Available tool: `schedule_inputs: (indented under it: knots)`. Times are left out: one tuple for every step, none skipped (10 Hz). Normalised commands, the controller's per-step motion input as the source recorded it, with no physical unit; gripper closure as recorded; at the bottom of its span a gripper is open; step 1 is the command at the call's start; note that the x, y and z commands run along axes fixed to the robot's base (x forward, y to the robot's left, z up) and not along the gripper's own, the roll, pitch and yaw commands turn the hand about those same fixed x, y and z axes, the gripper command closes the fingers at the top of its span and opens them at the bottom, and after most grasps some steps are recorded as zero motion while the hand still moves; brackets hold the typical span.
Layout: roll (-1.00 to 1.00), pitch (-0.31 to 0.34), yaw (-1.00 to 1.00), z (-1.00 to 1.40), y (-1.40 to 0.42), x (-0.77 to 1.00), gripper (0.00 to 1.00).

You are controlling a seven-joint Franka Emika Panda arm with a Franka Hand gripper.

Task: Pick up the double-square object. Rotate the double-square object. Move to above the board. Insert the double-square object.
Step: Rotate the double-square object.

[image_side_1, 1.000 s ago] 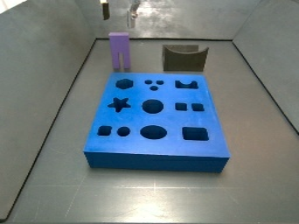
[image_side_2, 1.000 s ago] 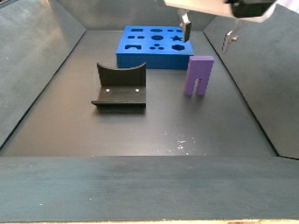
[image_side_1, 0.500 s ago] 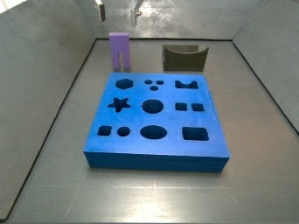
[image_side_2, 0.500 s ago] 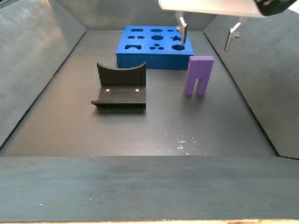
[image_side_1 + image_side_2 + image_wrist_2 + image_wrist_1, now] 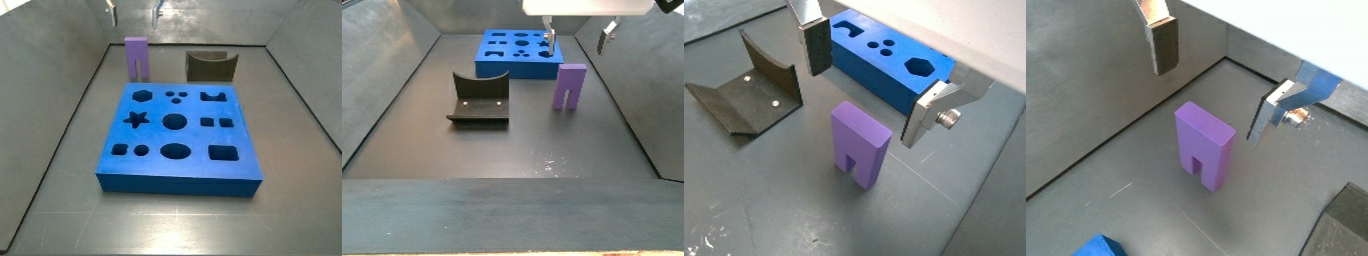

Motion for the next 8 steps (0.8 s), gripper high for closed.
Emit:
schedule_inputs:
  knots:
    - [0.0, -0.008, -0.05, -1.0, 0.0, 0.01, 0.0]
    - [0.01, -0.021, -0.05, -1.0, 0.01, 0.02, 0.0]
    - [0.01, -0.029, -0.05, -1.0, 0.01, 0.02, 0.0]
    - [0.02, -0.036, -0.03, -0.91, 0.02, 0.02, 0.0]
    - [0.03, -0.039, -0.03, -0.79, 0.02, 0.02, 0.0]
    - [0.04, -0.041, -0.03, -0.66, 0.02, 0.02, 0.0]
    - [0.05, -0.042, -0.02, -0.49, 0.02, 0.03, 0.0]
    - [0.06, -0.04, -0.02, -0.37, 0.02, 0.03, 0.0]
